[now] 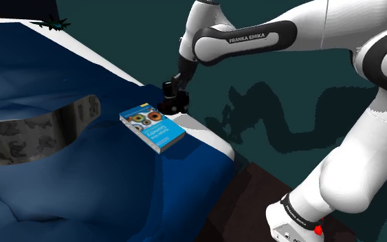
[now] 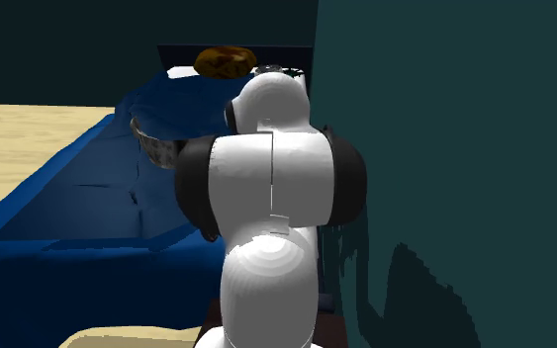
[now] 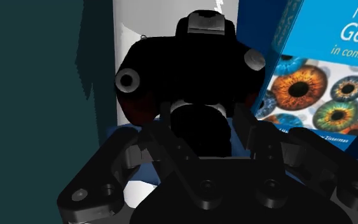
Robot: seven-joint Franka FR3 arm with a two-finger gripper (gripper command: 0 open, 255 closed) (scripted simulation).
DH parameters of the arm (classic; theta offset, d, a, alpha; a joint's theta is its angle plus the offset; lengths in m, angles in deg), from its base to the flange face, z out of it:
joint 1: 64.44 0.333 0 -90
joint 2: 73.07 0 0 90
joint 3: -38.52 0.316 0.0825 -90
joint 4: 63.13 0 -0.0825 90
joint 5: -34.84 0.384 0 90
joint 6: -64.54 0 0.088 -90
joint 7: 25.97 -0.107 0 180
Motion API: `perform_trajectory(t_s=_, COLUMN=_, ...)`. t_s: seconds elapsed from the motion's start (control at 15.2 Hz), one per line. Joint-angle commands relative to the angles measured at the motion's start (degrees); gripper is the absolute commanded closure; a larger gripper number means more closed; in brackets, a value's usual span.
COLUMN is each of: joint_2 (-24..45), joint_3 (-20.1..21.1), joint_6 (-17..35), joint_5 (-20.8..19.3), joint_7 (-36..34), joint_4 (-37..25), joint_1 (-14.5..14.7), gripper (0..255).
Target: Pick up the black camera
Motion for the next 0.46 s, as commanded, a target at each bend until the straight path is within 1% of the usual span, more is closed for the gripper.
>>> perform_trajectory(t_s=0.0, joint_2=-0.31, joint_3=0.01, joint_6=-1.44, joint_5=0.22, joint_7=0.34, joint_4=-1.29, joint_1=-0.04, gripper=255)
perform_trajectory(t_s=0.26, joint_2=-1.05, joint_3=0.09, joint_6=-4.30, joint_5=0.62, joint_7=0.81, joint_4=-3.44, joint_1=-0.05, gripper=255)
perform_trajectory(t_s=0.4, joint_2=-1.08, joint_3=0.09, joint_6=-4.41, joint_5=0.64, joint_7=0.83, joint_4=-3.53, joint_1=-0.05, gripper=255)
